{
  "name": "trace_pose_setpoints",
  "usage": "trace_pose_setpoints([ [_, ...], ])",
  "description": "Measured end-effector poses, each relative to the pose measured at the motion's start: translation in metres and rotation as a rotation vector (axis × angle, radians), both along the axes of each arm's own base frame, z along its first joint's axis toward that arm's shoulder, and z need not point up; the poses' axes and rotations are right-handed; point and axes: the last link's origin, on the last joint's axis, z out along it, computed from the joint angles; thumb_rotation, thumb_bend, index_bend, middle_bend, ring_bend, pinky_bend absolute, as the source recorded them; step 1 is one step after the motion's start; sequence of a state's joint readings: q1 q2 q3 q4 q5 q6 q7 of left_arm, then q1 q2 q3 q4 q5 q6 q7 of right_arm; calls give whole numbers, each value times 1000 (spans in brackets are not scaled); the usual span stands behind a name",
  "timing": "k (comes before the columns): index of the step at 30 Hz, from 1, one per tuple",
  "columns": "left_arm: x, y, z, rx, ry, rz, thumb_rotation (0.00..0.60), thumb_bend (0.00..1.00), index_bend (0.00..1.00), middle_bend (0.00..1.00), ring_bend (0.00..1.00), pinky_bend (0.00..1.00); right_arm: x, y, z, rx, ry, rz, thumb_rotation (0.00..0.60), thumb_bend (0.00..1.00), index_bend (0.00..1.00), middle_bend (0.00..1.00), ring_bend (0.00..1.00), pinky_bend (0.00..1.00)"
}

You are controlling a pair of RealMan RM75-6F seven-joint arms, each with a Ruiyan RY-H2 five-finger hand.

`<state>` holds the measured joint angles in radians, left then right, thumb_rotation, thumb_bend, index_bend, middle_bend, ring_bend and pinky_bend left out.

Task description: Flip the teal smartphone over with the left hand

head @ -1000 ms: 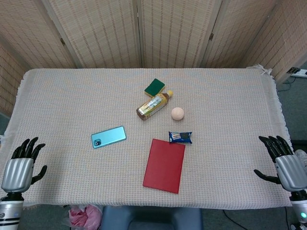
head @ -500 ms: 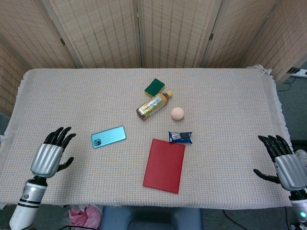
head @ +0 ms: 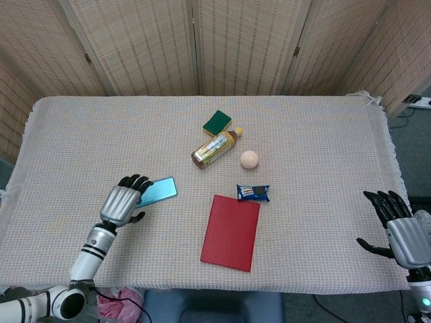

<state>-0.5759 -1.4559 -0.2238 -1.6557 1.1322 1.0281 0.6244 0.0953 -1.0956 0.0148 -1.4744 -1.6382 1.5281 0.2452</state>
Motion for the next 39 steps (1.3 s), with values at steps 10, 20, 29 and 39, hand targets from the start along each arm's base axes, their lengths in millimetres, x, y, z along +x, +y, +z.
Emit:
trace_pose_setpoints([
  [10, 16, 19, -37, -23, 84, 72, 600, 262, 220, 241, 165, 209, -4, -1, 0, 4, -1, -14, 600, 56, 82, 140, 85, 68],
  [20, 22, 29, -58, -20, 154, 192, 600, 262, 236, 269, 194, 209, -7, -3, 0, 7, -4, -15, 600, 56, 82, 140, 85, 68],
  [29, 24, 36, -69, 7, 175, 239, 600, 262, 253, 285, 207, 209, -10, -2, 1, 5, -7, -23, 600, 56, 82, 140, 84, 68],
  [39, 23, 43, -74, 25, 174, 269, 600, 262, 264, 299, 212, 209, -9, -1, 2, 3, -4, -26, 600, 56, 82, 140, 84, 68],
])
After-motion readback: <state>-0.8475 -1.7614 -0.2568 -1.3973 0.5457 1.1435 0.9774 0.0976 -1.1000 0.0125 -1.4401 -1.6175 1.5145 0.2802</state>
